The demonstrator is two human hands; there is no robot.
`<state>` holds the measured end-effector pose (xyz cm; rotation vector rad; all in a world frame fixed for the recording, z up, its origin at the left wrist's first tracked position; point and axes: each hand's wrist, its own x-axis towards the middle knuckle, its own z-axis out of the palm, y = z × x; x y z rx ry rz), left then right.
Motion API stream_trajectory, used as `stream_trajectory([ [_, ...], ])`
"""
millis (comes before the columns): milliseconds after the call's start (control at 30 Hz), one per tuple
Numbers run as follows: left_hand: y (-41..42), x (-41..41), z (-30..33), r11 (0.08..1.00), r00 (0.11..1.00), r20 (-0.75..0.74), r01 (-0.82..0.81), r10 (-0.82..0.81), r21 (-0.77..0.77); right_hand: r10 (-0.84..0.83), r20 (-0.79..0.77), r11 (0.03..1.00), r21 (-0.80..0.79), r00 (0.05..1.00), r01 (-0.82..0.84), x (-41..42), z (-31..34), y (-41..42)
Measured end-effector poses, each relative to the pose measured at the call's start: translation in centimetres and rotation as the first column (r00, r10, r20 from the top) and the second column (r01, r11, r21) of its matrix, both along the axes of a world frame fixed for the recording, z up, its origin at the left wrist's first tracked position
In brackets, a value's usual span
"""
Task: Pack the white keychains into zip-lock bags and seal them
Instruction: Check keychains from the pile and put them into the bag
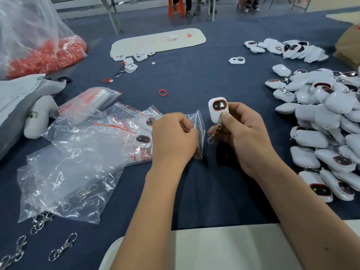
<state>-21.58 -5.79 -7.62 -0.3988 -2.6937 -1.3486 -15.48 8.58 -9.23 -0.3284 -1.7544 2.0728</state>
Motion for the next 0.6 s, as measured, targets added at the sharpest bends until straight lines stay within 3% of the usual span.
stream_trajectory([
  [67, 0.0, 0.1, 0.2, 0.997, 0.998, 0.064, -0.007, 0.002, 0.074, -0.029, 0.041, 0.998, 0.064, 0.999, 0.026, 0.1, 0.0, -0.1],
  [133, 0.0, 0.0, 0.3, 0.990, 0.997, 0.065, -0.039, 0.030, 0.139, -0.075, 0.077, 0.963, 0.266, 0.994, 0.052, 0.1, -0.1, -0.2],
  [200, 0.0, 0.0, 0.4, 0.988, 0.999, -0.002, -0.042, 0.043, 0.150, -0.103, 0.096, 0.890, 0.454, 0.990, 0.049, 0.2, 0.0, -0.4],
  [333, 0.4, 0.3, 0.7, 0.980, 0.992, -0.127, 0.039, -0.014, 0.196, -0.096, 0.118, 0.820, 0.573, 0.988, 0.011, 0.2, 0.2, -0.9],
  [400, 0.8, 0.6, 0.8, 0.973, 0.980, -0.187, 0.104, -0.065, 0.205, -0.079, 0.118, 0.830, 0.558, 0.990, 0.000, 0.1, 0.0, -0.9],
  [533, 0.9, 0.6, 0.7, 0.963, 0.967, -0.231, 0.158, -0.106, 0.220, -0.052, 0.087, 0.961, 0.276, 0.995, 0.026, 0.2, 0.3, -0.5],
  [600, 1.0, 0.6, 0.7, 0.960, 0.966, -0.234, 0.164, -0.110, 0.226, 0.053, 0.054, 0.966, 0.250, 0.997, -0.064, 0.5, 0.6, -0.5],
])
